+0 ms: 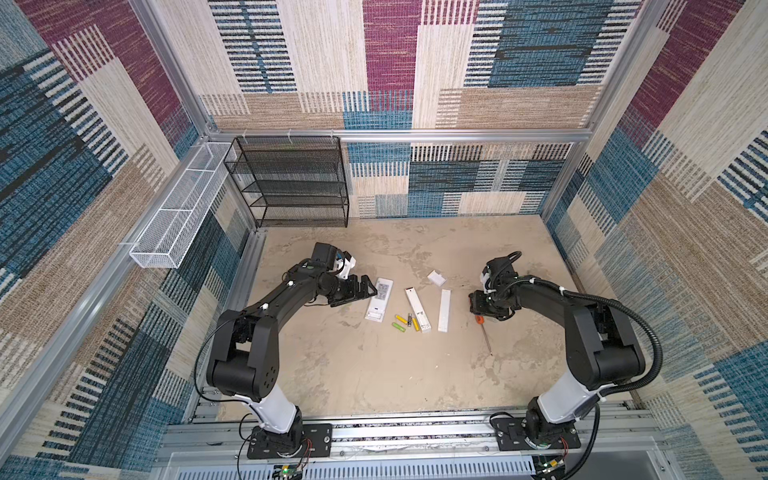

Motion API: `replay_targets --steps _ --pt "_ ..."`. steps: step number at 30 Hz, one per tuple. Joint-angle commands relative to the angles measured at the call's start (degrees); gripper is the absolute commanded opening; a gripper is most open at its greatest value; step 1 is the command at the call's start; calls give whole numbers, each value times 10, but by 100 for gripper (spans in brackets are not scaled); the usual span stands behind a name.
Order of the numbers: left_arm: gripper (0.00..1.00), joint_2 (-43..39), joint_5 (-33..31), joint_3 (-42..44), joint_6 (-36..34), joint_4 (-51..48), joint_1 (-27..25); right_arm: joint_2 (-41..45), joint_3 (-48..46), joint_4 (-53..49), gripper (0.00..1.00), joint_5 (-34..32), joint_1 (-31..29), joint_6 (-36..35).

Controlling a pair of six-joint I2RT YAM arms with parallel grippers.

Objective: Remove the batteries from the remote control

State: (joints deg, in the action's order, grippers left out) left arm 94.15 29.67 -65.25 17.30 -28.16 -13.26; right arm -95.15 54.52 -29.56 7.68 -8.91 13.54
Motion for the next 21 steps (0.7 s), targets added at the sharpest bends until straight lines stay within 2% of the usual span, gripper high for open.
replay_targets --steps 1,4,7,9,10,11,14,18,19,21 --pt "99 -32 -53 -4 -24 -20 1 10 14 20 50 -17 0 -4" --pt "99 -77 -122 -6 -36 -29 3 54 24 36 56 -41 1 -4" --pt "99 -128 -217 -3 -54 -33 9 113 25 71 68 -108 0 -9" --pt "99 -164 -282 13 -76 -14 15 154 7 113 82 -171 0 -15" --pt "99 -186 -319 25 -88 -1 18 176 -14 151 94 -207 0 -21" --pt "99 -205 -361 39 -98 18 20 198 -43 203 100 -243 1 -31" --pt "99 -254 -451 108 -148 102 23 252 -164 404 100 -289 8 -106" --pt "99 -292 -552 231 -195 271 37 258 -280 612 100 -246 27 -178" --pt "99 -296 -557 266 -204 323 47 247 -298 645 100 -230 33 -179" --pt "99 -295 -511 328 -213 414 77 222 -330 717 100 -216 38 -180"
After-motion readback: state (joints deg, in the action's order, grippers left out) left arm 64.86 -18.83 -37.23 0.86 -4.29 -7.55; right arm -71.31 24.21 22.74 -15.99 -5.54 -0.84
